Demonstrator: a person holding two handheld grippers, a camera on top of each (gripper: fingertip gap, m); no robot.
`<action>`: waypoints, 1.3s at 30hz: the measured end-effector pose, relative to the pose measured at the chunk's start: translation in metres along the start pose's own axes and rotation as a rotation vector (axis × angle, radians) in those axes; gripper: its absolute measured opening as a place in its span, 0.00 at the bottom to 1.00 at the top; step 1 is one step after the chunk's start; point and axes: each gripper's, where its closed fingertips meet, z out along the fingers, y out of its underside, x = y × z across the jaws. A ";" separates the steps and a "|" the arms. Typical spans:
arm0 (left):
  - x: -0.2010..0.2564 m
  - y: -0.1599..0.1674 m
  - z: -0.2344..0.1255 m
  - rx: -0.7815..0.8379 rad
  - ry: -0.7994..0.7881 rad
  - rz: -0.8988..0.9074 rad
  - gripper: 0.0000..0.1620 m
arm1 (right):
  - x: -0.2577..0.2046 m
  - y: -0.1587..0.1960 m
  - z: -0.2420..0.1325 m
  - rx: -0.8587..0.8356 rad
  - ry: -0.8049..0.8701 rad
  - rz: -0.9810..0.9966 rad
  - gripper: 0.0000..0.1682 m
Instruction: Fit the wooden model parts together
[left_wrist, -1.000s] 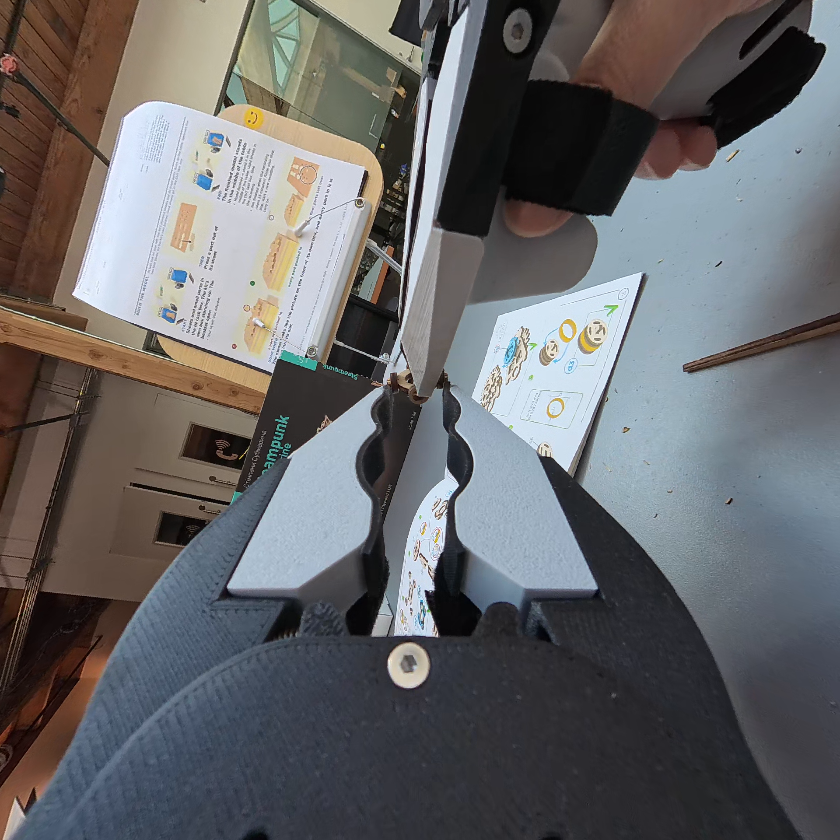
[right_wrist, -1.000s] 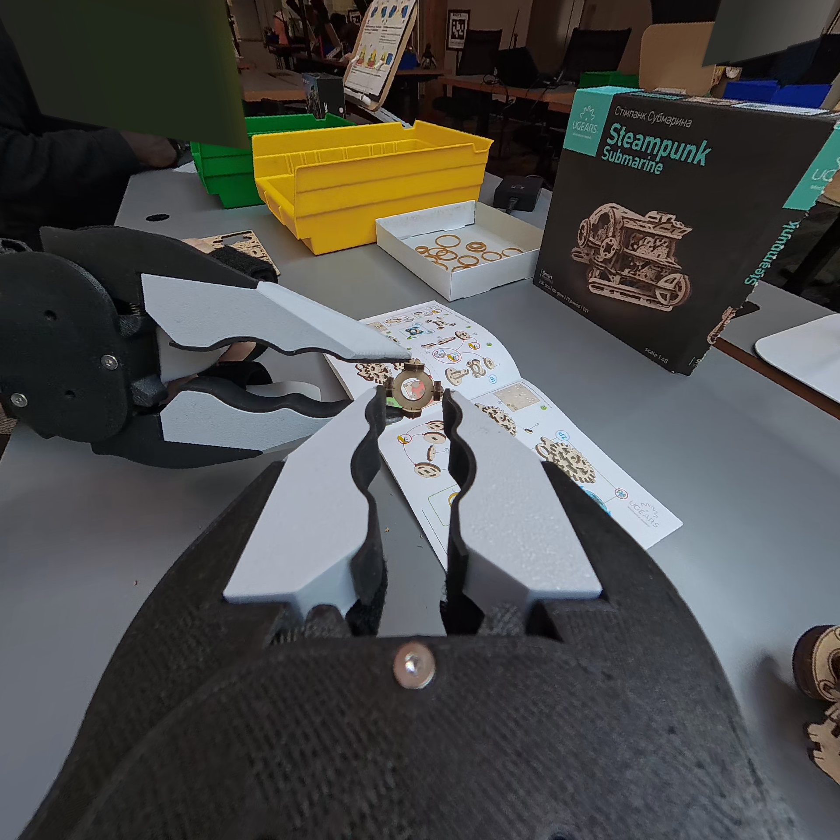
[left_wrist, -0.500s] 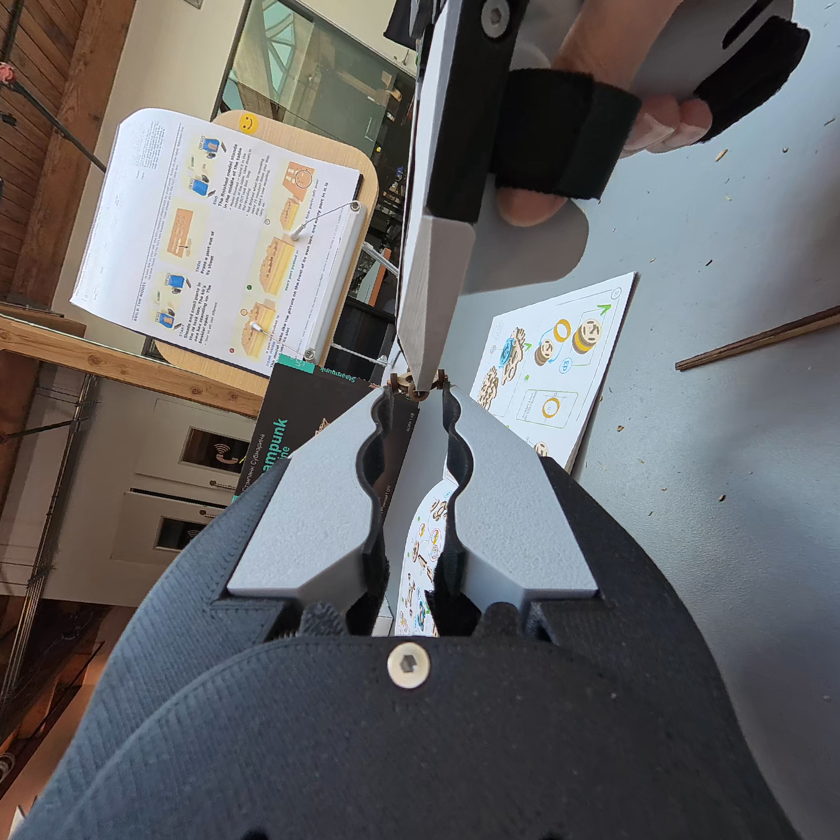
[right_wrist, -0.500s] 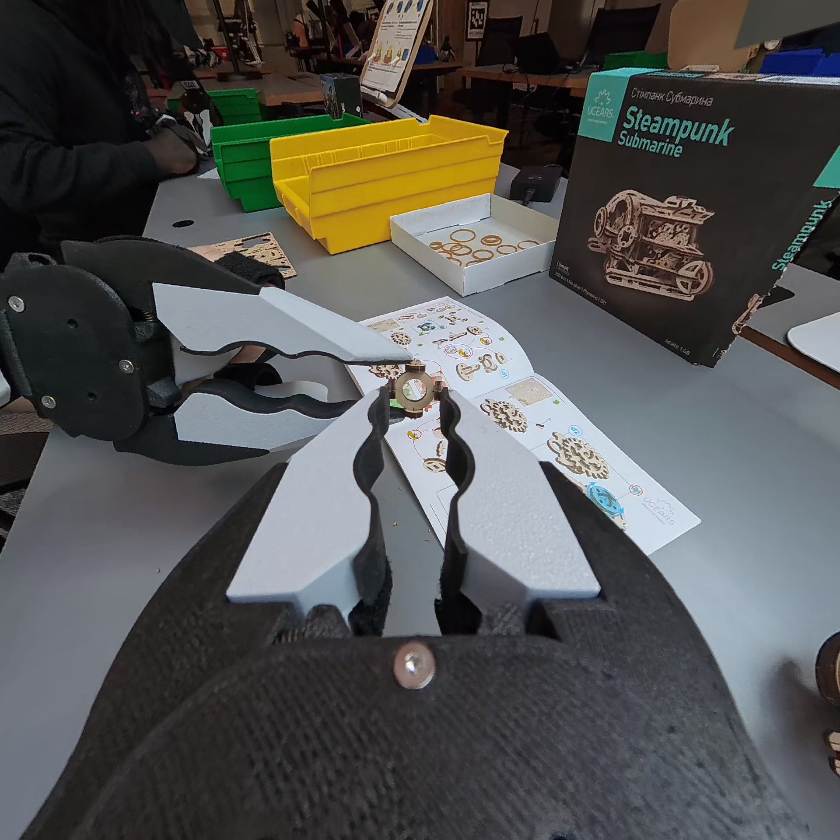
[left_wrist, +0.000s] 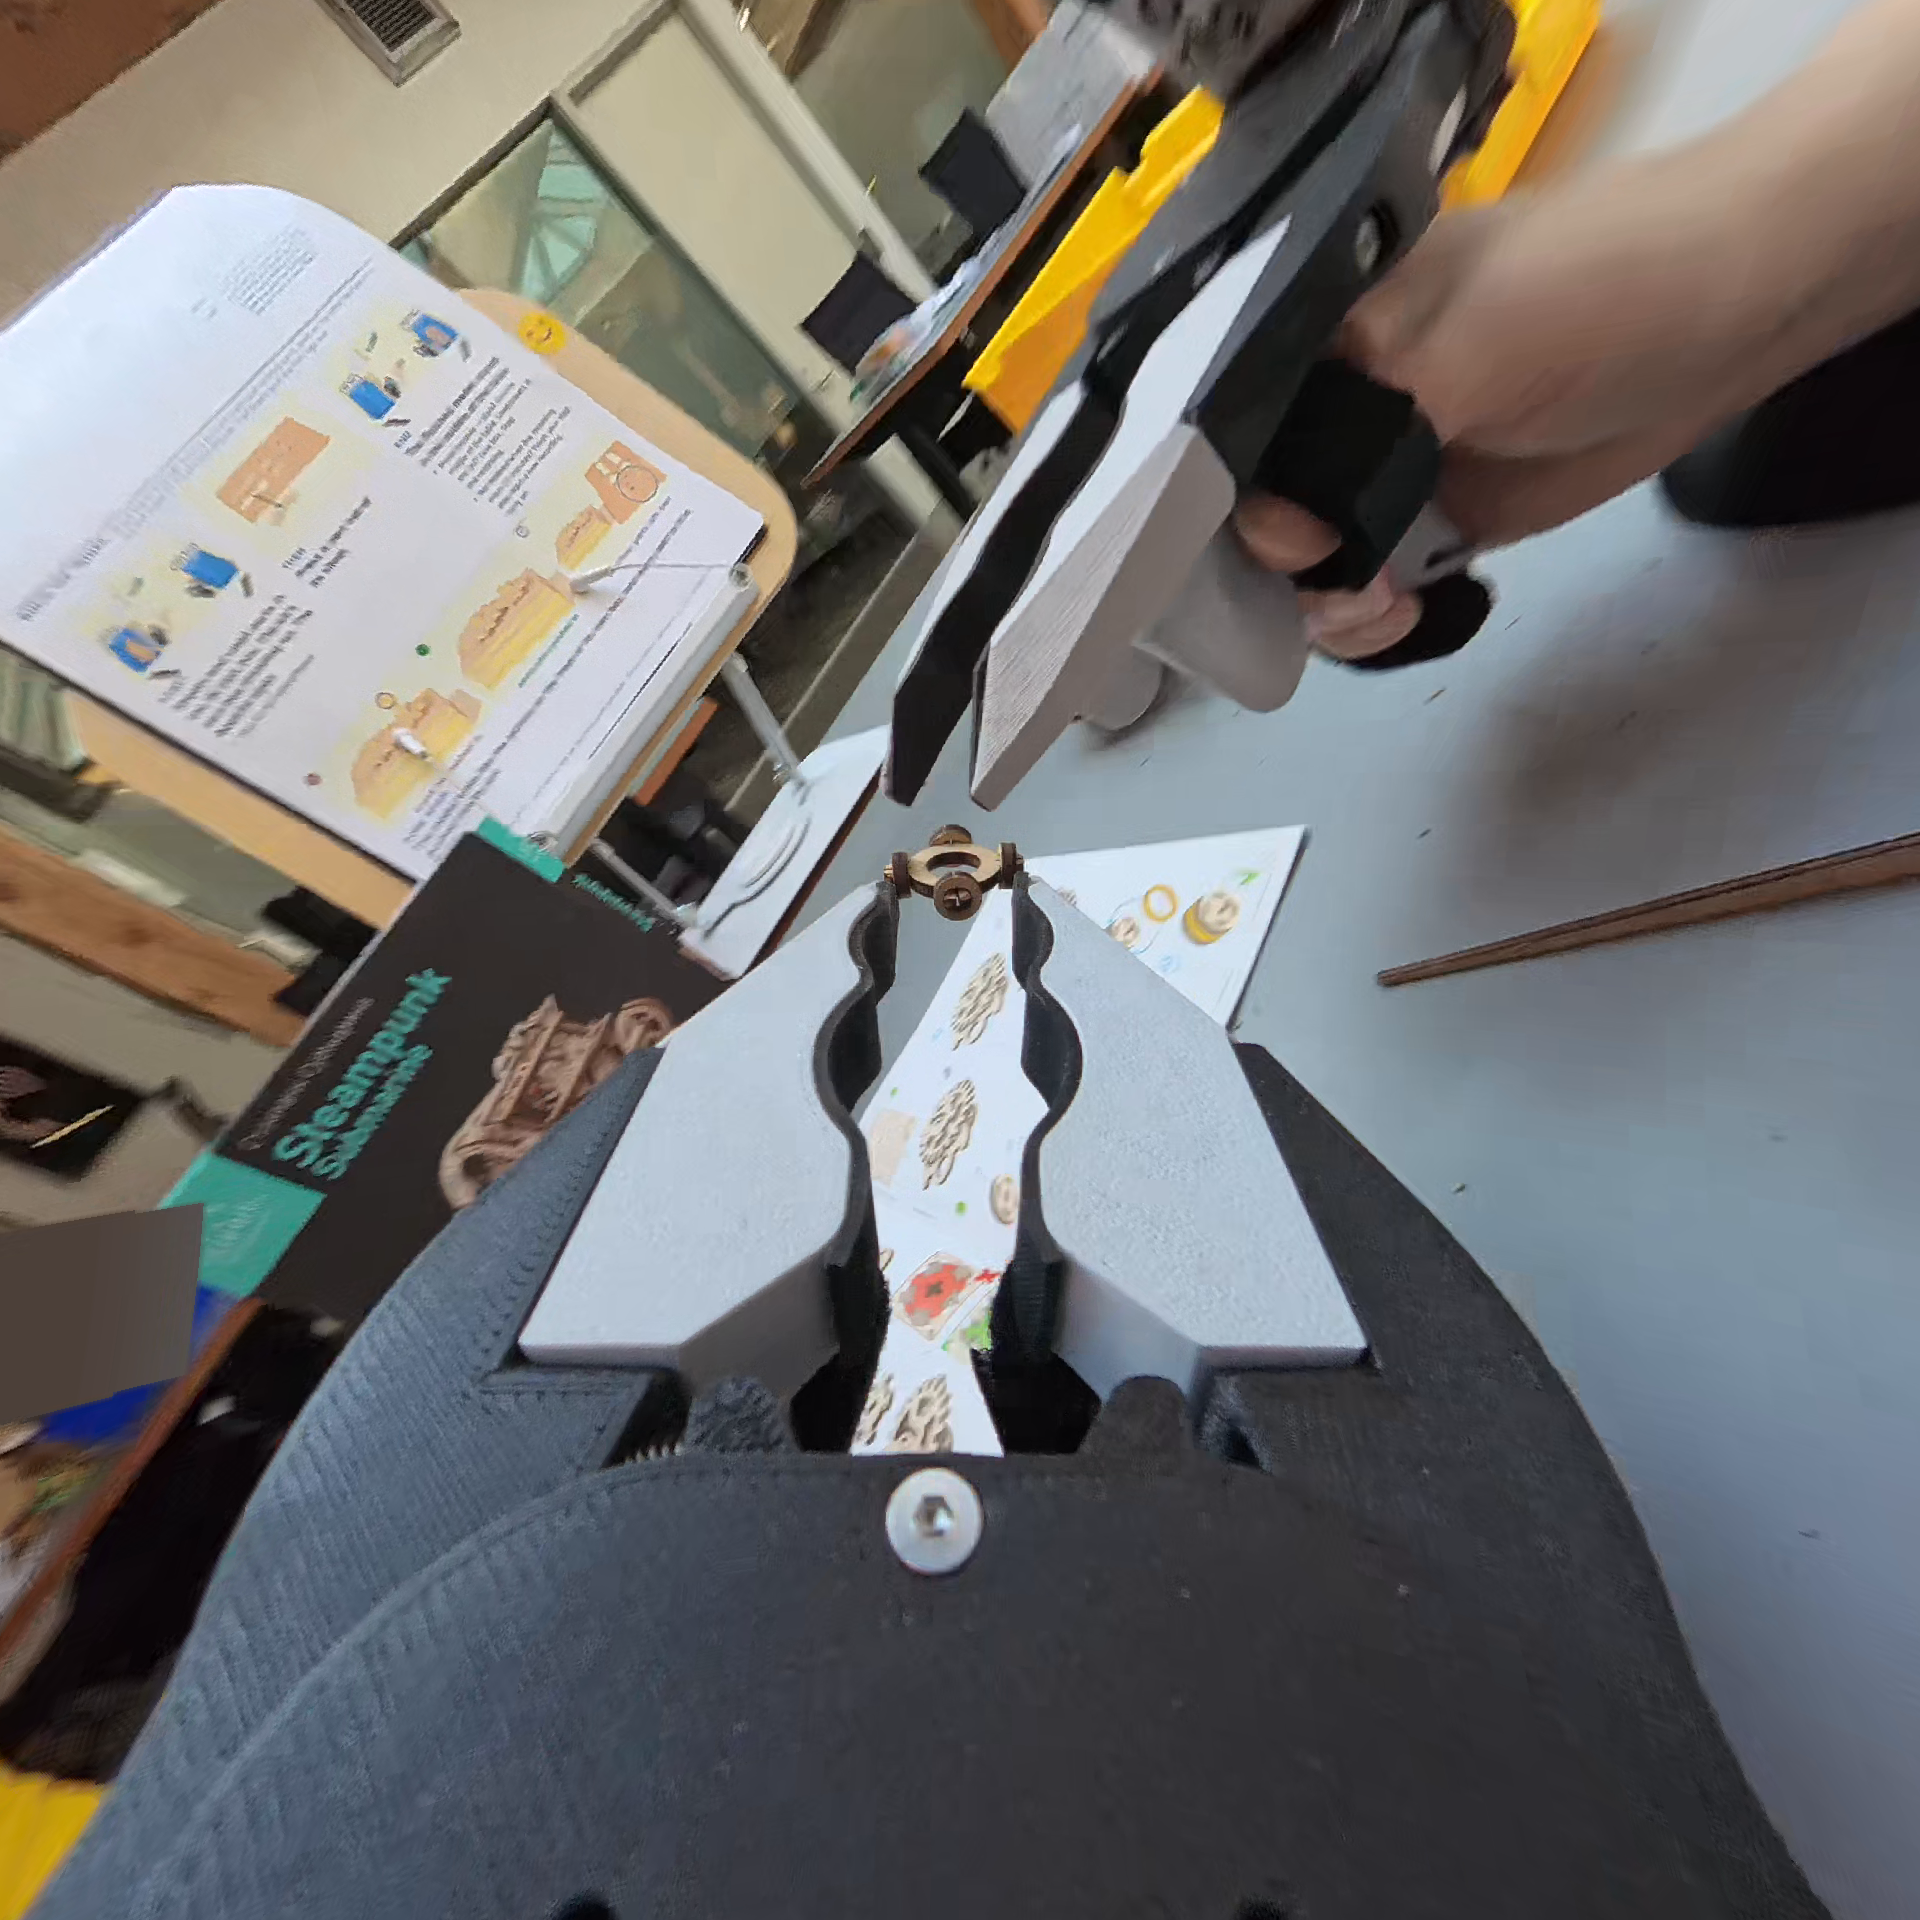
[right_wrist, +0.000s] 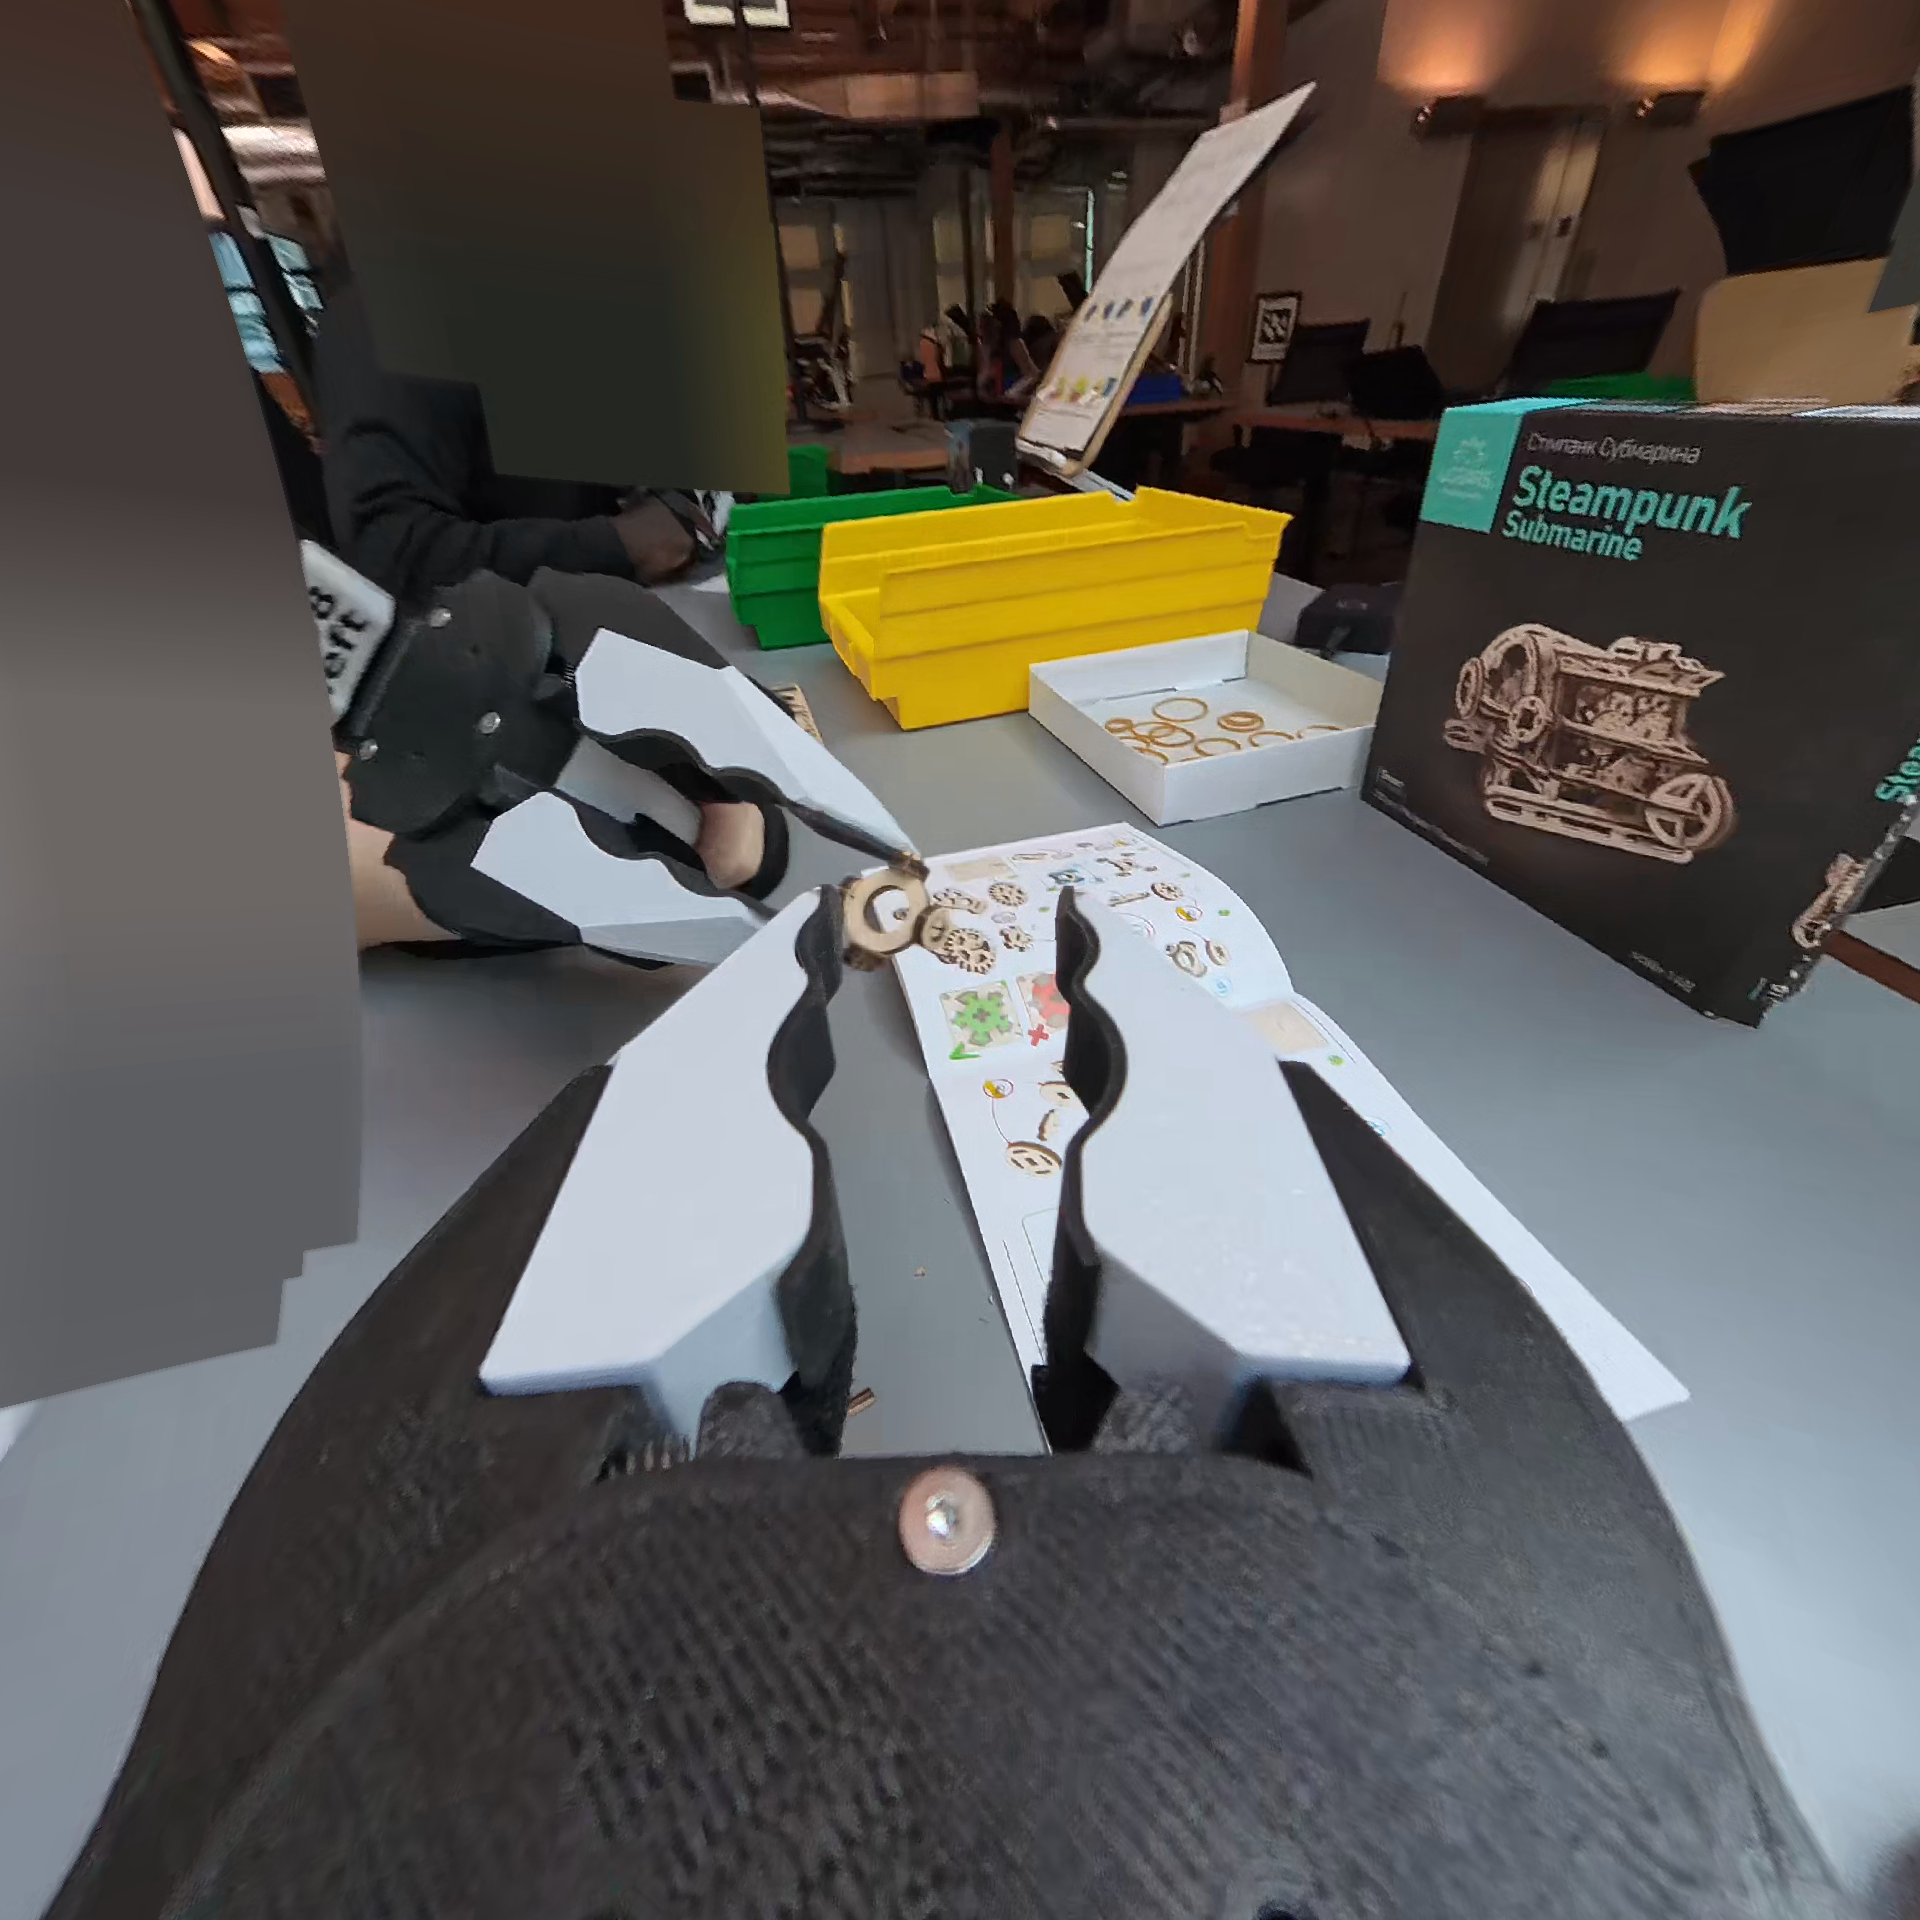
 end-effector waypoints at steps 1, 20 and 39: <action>0.003 -0.010 -0.005 0.082 0.059 -0.058 0.12 | 0.000 -0.003 -0.002 0.027 -0.031 0.039 0.24; -0.001 -0.038 -0.029 0.365 0.395 -0.553 0.12 | -0.044 -0.018 -0.017 0.106 -0.226 -0.264 0.05; 0.009 -0.039 -0.029 0.364 0.515 -0.655 0.12 | -0.053 -0.015 -0.016 0.100 -0.331 -0.125 0.02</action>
